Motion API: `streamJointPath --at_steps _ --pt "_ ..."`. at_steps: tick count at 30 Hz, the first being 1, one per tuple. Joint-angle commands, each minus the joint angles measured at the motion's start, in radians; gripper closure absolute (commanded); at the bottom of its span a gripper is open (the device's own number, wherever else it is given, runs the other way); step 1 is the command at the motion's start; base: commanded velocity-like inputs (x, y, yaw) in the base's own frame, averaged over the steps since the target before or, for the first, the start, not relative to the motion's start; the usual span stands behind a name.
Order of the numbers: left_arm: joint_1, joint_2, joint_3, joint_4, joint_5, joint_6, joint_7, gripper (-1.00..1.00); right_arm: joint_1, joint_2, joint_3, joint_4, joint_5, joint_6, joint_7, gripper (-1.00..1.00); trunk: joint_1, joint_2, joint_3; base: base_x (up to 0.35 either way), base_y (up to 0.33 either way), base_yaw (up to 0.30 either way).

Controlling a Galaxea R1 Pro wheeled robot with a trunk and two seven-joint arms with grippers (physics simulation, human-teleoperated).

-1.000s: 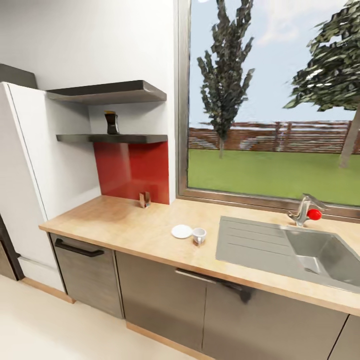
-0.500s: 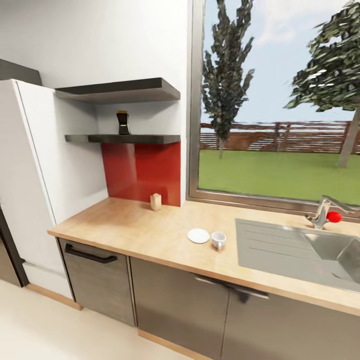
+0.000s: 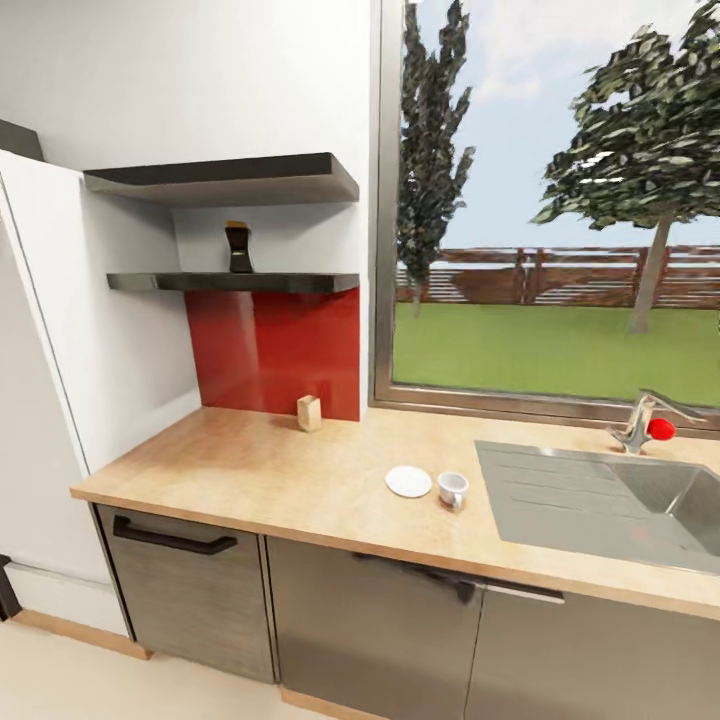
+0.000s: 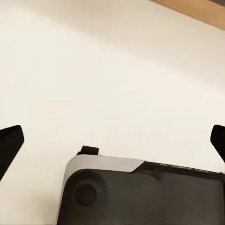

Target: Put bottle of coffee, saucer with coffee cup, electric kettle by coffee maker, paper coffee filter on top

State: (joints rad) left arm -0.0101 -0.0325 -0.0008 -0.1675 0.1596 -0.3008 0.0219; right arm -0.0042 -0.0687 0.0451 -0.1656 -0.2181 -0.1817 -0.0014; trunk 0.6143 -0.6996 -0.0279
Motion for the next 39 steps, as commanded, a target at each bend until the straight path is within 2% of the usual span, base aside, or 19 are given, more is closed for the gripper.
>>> streamJointPath --at_steps 1,26,36,39 --pt "-0.001 -0.001 -0.001 0.0 0.005 -0.003 0.001 -1.0 0.0 -0.001 0.005 0.0 -0.009 -0.004 0.0 -1.0 0.001 -0.001 -0.002 0.097 0.336 -0.021" --pt "-0.001 0.0 -0.001 0.001 0.005 -0.003 0.001 -1.0 0.0 0.007 0.007 -0.001 -0.001 -0.015 -0.012 -1.0 0.001 -0.001 -0.002 0.012 0.337 -0.001" --pt "-0.001 0.0 -0.001 0.002 0.006 -0.003 0.001 -1.0 0.0 -0.001 0.0 0.0 -0.011 -0.006 -0.001 -1.0 0.001 -0.001 0.002 0.109 0.298 -0.048" --pt "-0.001 0.0 0.001 0.002 0.009 -0.003 0.001 -1.0 0.0 -0.001 -0.018 0.0 -0.033 -0.003 0.002 -1.0 0.001 -0.001 0.005 0.055 0.082 -0.197"
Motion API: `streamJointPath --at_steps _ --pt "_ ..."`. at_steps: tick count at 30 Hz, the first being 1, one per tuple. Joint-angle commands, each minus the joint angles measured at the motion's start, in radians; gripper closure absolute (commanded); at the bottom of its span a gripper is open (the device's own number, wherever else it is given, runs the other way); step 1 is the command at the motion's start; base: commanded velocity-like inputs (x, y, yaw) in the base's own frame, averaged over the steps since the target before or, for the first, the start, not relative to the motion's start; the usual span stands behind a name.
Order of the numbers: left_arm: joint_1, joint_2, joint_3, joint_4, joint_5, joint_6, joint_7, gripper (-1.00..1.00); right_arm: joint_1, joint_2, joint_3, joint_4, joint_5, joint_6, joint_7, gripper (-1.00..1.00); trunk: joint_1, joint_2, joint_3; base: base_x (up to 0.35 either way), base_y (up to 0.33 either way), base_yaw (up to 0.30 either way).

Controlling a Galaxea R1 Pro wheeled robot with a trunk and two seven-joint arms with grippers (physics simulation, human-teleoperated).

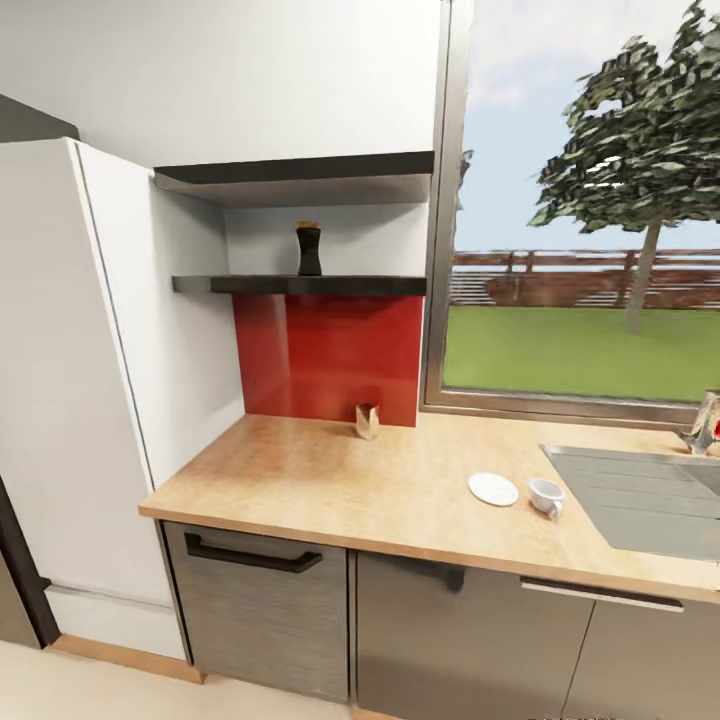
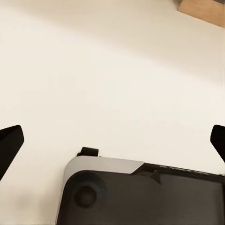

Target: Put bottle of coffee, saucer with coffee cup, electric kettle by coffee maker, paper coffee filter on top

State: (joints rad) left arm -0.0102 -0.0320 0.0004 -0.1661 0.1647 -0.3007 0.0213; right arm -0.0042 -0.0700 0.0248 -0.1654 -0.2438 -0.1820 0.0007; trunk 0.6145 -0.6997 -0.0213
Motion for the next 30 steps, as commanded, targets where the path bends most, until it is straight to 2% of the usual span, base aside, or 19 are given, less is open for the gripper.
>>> streamJointPath --at_steps 1,9,12,14,19,28,30 --pt "-0.001 0.0 -0.001 0.0 0.005 -0.003 0.002 -1.0 0.0 0.0 0.001 0.0 -0.01 -0.002 0.0 -1.0 0.0 -0.001 0.0 0.029 0.043 -0.213" --pt "-0.001 0.0 -0.001 0.0 0.005 -0.003 0.002 -1.0 0.0 -0.002 -0.007 0.0 -0.016 -0.012 -0.011 -1.0 0.0 -0.001 0.005 0.009 0.012 -0.114" --pt "-0.001 0.017 -0.002 0.003 0.017 -0.003 0.001 -1.0 0.004 -0.011 0.01 -0.01 0.001 -0.018 -0.003 -1.0 0.0 -0.001 0.005 0.0 0.0 0.0" --pt "-0.001 0.019 -0.002 0.003 0.017 -0.003 0.001 -1.0 0.007 -0.011 0.014 -0.01 0.012 -0.019 -0.003 -1.0 0.0 -0.001 0.005 0.0 0.0 0.0" --pt "-0.001 0.006 0.0 -0.003 0.001 -0.003 -0.001 -1.0 0.033 -0.032 0.035 -0.011 0.04 -0.048 0.002 -1.0 0.0 -0.001 0.005 0.0 0.0 0.0" --pt "-0.001 -0.009 -0.005 0.002 -0.005 -0.018 -0.016 -1.0 0.039 -0.027 0.086 0.036 0.09 -0.098 -0.008 -1.0 0.0 -0.001 0.005 0.0 0.0 0.0" --pt "-0.001 -0.009 -0.005 0.007 -0.002 -0.03 -0.017 -1.0 0.039 -0.027 0.088 0.047 0.101 -0.109 -0.009 -1.0 0.0 -0.001 0.005 0.0 0.0 0.0"
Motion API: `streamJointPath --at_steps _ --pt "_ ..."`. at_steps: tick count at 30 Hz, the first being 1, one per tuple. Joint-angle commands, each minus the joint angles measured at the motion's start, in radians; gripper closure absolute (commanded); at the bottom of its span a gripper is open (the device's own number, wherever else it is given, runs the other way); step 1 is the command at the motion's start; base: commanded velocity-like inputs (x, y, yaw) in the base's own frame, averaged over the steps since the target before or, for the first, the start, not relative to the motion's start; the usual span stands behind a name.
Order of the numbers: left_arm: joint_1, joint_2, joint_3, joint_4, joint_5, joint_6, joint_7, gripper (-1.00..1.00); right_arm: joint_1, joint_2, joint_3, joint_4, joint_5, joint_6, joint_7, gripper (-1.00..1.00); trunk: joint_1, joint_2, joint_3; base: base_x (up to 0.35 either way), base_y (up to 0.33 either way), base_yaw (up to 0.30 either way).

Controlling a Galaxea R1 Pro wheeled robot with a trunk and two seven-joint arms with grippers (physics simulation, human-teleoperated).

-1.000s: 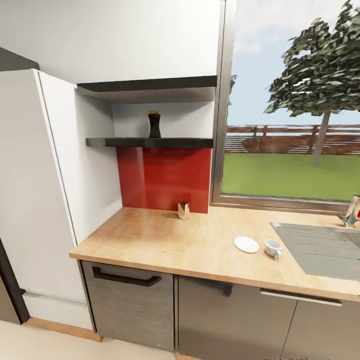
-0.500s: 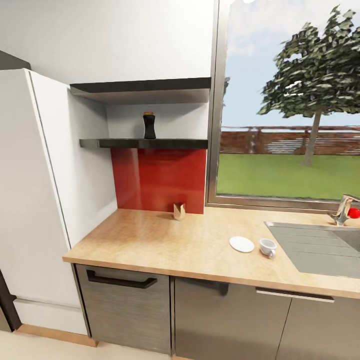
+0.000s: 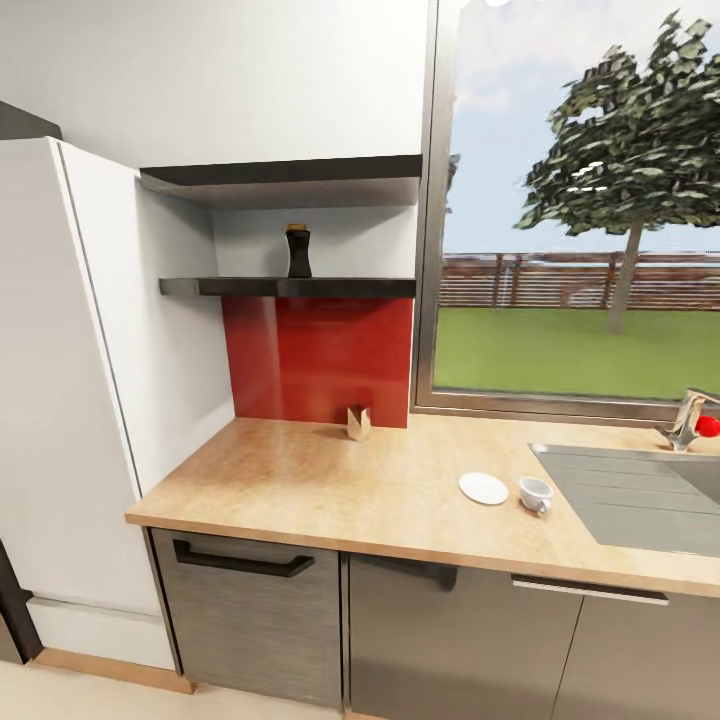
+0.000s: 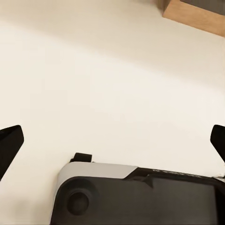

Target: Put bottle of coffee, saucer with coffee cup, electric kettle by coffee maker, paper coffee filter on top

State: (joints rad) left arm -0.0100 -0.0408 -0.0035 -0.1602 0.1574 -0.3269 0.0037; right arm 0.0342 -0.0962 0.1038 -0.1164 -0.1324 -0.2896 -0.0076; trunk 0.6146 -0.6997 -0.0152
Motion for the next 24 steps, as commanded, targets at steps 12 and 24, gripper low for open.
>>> streamJointPath --at_steps 12,24 --pt "-0.001 -0.001 0.008 0.049 0.011 -0.047 -0.001 -1.0 0.0 0.001 -0.002 0.015 0.053 -0.052 -0.006 -1.0 0.0 -0.001 -0.002 0.0 0.136 0.0" --pt "-0.001 -0.001 0.008 0.051 0.011 -0.047 -0.001 -1.0 0.0 0.004 -0.004 0.015 0.05 -0.051 -0.006 -1.0 0.0 -0.001 -0.002 0.0 0.291 0.0"
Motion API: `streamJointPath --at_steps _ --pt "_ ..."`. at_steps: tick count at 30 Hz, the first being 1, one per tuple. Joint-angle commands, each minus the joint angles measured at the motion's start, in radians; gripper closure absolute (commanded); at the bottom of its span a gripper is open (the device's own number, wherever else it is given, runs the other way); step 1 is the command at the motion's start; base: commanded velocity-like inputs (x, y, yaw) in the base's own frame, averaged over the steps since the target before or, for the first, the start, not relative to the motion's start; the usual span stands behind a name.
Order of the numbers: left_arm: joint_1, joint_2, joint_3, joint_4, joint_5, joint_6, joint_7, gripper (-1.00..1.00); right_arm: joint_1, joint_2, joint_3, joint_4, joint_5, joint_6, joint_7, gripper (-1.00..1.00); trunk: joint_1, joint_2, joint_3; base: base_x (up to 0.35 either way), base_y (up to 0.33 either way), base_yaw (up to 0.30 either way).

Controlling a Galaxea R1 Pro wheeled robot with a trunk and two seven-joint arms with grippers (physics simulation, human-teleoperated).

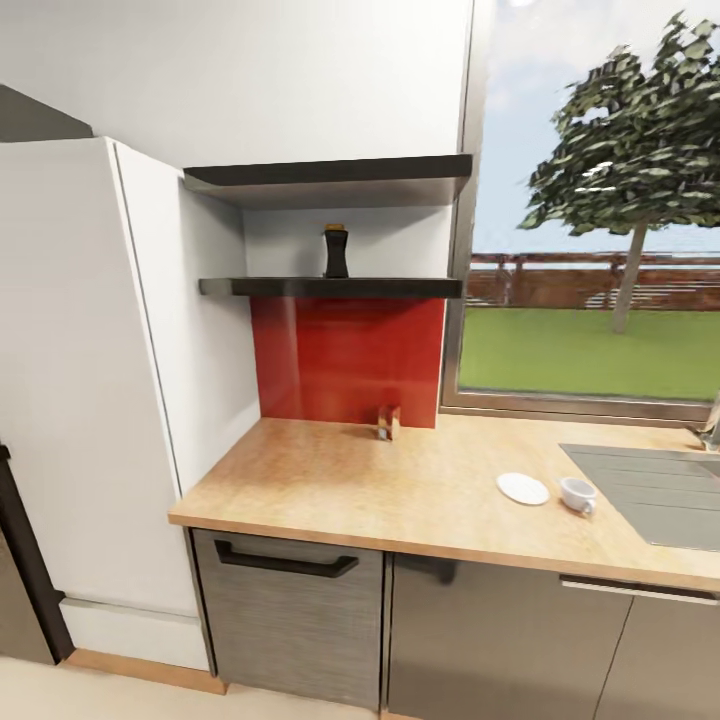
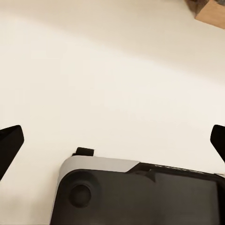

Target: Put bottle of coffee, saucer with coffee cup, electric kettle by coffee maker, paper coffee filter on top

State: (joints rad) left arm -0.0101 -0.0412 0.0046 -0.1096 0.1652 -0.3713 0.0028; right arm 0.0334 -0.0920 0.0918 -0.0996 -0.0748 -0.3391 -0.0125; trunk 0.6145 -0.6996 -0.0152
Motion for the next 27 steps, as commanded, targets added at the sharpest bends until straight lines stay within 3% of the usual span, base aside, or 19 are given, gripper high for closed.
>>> streamJointPath --at_steps 1,15,20,22,27 --pt "-0.001 0.0 0.0 0.001 0.004 -0.003 0.0 -1.0 0.0 -0.001 0.008 -0.002 -0.008 -0.001 -0.001 -1.0 0.0 -0.001 -0.002 0.0 0.135 0.0" --pt "-0.001 0.0 0.001 0.001 0.004 -0.007 0.0 -1.0 0.0 -0.001 0.008 -0.002 -0.022 -0.002 -0.001 -1.0 0.0 -0.001 -0.002 0.0 0.026 0.0" --pt "0.028 0.028 -0.002 -0.027 0.033 -0.004 -0.028 -1.0 -0.028 0.027 -0.02 0.027 -0.049 0.026 -0.029 -1.0 0.0 -0.001 -0.002 0.0 0.0 0.0" --pt "0.039 0.022 0.0 -0.016 0.045 -0.009 -0.016 -1.0 -0.039 0.02 -0.007 0.025 -0.038 0.038 -0.041 -1.0 0.0 -0.001 -0.002 0.0 0.0 0.0" --pt "0.068 0.014 0.002 -0.008 0.018 -0.015 -0.004 -1.0 -0.068 -0.008 0.02 0.019 -0.009 0.02 -0.024 -1.0 0.0 -0.001 -0.002 0.0 0.0 0.0"
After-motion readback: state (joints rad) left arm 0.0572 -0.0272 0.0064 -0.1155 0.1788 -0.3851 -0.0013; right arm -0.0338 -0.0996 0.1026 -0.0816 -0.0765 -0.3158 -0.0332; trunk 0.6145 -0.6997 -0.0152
